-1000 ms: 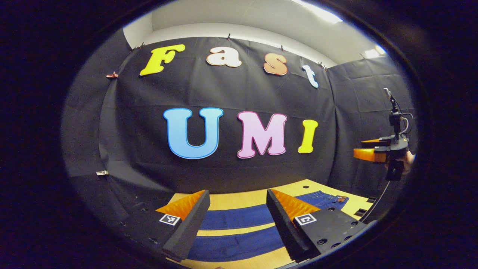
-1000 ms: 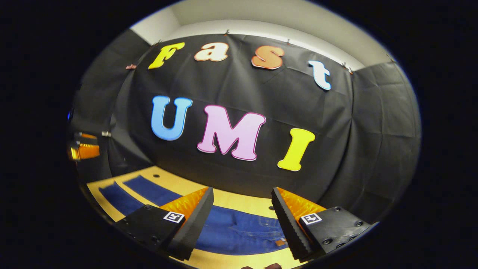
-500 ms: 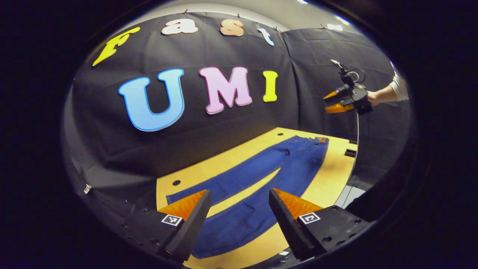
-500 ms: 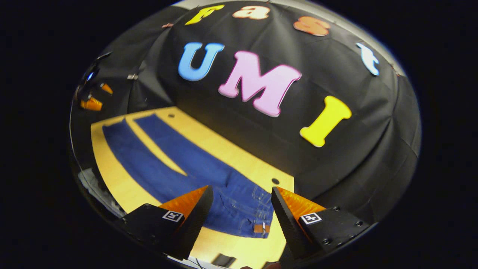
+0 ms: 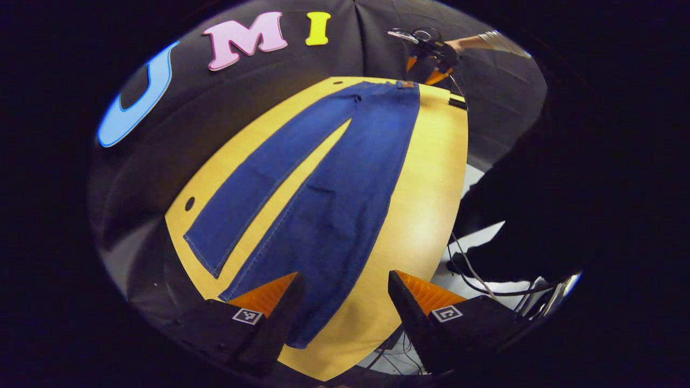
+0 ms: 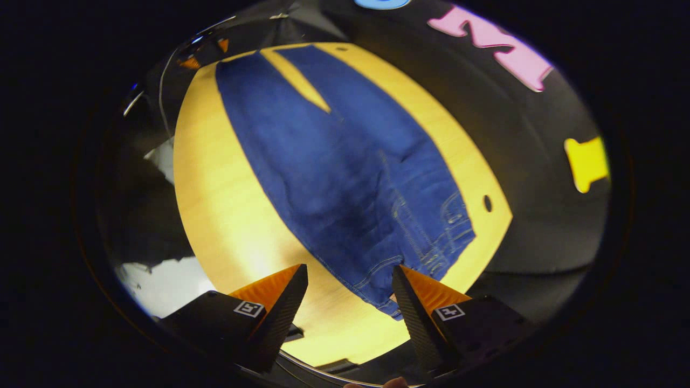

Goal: Grasp the waist and the cuffs of the jeans and fold them to make the two legs overlap; first hold the waist and fold one-third of the jeans toward the cuffs, then hold the cuffs and fold the remaining one-third in the same direction to finish folding.

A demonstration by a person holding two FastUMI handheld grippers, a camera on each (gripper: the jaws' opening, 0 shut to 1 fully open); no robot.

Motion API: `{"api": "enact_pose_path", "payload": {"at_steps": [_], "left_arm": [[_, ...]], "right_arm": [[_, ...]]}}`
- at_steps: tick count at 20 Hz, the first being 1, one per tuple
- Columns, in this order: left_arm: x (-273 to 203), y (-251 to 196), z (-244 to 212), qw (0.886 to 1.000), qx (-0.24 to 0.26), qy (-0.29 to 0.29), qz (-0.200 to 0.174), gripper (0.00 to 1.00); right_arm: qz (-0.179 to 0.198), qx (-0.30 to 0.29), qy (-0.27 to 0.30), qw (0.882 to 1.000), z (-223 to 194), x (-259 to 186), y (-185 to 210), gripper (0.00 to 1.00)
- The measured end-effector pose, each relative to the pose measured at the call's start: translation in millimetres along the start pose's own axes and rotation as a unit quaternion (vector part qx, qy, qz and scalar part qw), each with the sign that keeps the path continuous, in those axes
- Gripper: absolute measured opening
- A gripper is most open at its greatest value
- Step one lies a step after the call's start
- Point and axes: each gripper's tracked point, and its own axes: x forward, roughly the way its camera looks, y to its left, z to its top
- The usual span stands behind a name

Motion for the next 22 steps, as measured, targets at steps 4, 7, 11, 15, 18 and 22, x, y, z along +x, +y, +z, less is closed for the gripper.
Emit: {"api": "enact_pose_path", "payload": {"at_steps": [4, 7, 11, 15, 18, 22], "left_arm": [[28, 25, -10, 0.998, -0.021, 0.062, -0.024, 0.98], [42, 23, -20, 0.993, 0.013, 0.114, -0.040, 0.97], [52, 9, -52, 0.975, 0.051, 0.197, -0.087, 0.97], [69, 23, -56, 0.975, 0.058, 0.200, -0.081, 0.97], [74, 29, -55, 0.979, 0.037, 0.184, -0.083, 0.94], [74, 45, -58, 0.982, 0.016, 0.178, -0.065, 0.73]], "right_arm": [[0.067, -0.019, 0.070, 0.995, -35, 44, -10, 0.98], [0.090, -0.026, 0.089, 0.992, -45, 71, -15, 0.98], [0.104, 0.007, 0.113, 0.988, -44, 75, -11, 0.97], [0.100, 0.012, 0.111, 0.989, -44, 78, -11, 0.98], [0.100, 0.027, 0.114, 0.988, -43, 78, -13, 0.99], [0.089, 0.089, 0.131, 0.983, -39, 83, -28, 0.84]]}}
